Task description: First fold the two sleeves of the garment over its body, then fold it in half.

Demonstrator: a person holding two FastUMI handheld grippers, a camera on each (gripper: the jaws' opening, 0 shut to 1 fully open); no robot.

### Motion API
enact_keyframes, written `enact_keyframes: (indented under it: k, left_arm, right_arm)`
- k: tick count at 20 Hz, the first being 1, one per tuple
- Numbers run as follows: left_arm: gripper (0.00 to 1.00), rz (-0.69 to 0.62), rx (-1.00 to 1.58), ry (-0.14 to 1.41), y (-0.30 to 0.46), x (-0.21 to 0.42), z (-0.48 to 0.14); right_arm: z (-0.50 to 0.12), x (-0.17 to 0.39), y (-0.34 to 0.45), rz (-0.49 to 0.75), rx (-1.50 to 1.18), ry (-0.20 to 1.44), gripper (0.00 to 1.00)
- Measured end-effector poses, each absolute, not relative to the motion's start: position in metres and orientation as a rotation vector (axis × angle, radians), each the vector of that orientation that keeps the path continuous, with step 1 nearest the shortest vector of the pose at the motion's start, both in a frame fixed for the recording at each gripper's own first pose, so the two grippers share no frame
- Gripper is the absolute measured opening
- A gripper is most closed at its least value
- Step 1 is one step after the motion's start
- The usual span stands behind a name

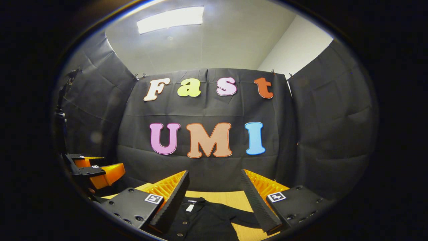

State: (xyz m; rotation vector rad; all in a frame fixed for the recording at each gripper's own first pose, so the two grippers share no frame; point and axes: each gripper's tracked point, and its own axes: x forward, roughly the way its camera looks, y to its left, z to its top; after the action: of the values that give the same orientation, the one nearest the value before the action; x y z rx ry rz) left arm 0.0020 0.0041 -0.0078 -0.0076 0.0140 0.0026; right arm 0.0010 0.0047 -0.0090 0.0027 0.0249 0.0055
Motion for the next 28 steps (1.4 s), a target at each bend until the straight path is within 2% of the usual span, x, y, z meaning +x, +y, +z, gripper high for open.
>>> enact_keyframes:
  k: [9,11,23,28]
  left_arm:
    - [0.92,-0.017,0.016,0.022,0.004,0.005,-0.008]
    - [0.92,-0.021,0.019,0.020,0.003,0.004,-0.009]
    - [0.92,-0.022,0.017,0.043,0.011,0.009,-0.020]
    - [0.92,-0.015,0.016,0.056,0.008,0.015,-0.025]
  right_arm:
    - [-0.013,0.005,0.004,-0.003,0.005,0.044,0.94]
    - [-0.014,0.006,0.005,-0.001,0.003,0.047,0.97]
    - [-0.013,0.016,0.017,0.023,0.020,0.042,0.94]
    - [-0.022,0.026,0.016,0.035,0.022,0.075,0.99]
